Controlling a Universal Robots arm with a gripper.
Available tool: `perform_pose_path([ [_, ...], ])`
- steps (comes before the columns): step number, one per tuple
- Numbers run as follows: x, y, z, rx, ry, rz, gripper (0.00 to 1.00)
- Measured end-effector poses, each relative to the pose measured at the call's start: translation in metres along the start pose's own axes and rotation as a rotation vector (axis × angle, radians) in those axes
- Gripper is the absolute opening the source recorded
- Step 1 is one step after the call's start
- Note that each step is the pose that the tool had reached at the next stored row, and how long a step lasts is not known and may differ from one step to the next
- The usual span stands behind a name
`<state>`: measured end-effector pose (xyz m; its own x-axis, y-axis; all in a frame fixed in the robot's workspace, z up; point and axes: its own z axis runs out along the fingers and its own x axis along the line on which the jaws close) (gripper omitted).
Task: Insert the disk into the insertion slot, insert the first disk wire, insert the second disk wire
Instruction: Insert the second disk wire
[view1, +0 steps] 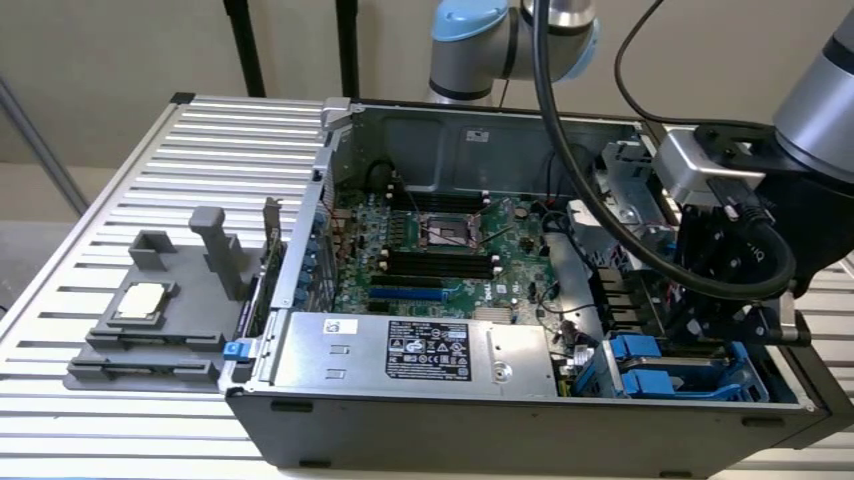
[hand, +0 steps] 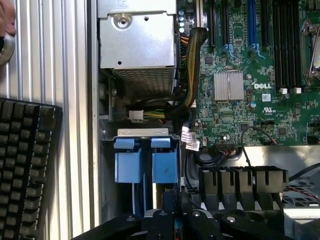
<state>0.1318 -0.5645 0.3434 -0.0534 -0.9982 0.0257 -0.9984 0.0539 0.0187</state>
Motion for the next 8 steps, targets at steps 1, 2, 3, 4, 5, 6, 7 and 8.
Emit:
perform_pose_path([
  [1, 0.0000, 0.0000, 0.0002, 0.0001, -0.0002, 0.000, 0.16],
  [2, 0.0000, 0.0000, 0.0004, 0.0001, -0.0004, 0.000, 0.16],
  [3, 0.0001, 0.0000, 0.0006, 0.0002, -0.0004, 0.000, 0.16],
  [4, 0.0001, 0.0000, 0.0008, 0.0002, -0.0006, 0.000, 0.16],
  [5, 0.0001, 0.0000, 0.0009, 0.0002, -0.0006, 0.000, 0.16],
  [6, 0.0001, 0.0000, 0.0011, 0.0002, -0.0007, 0.000, 0.16],
  [7, 0.0001, 0.0000, 0.0012, 0.0002, -0.0006, 0.000, 0.16],
  [8, 0.0001, 0.0000, 0.0014, 0.0002, -0.0007, -0.001, 0.16],
])
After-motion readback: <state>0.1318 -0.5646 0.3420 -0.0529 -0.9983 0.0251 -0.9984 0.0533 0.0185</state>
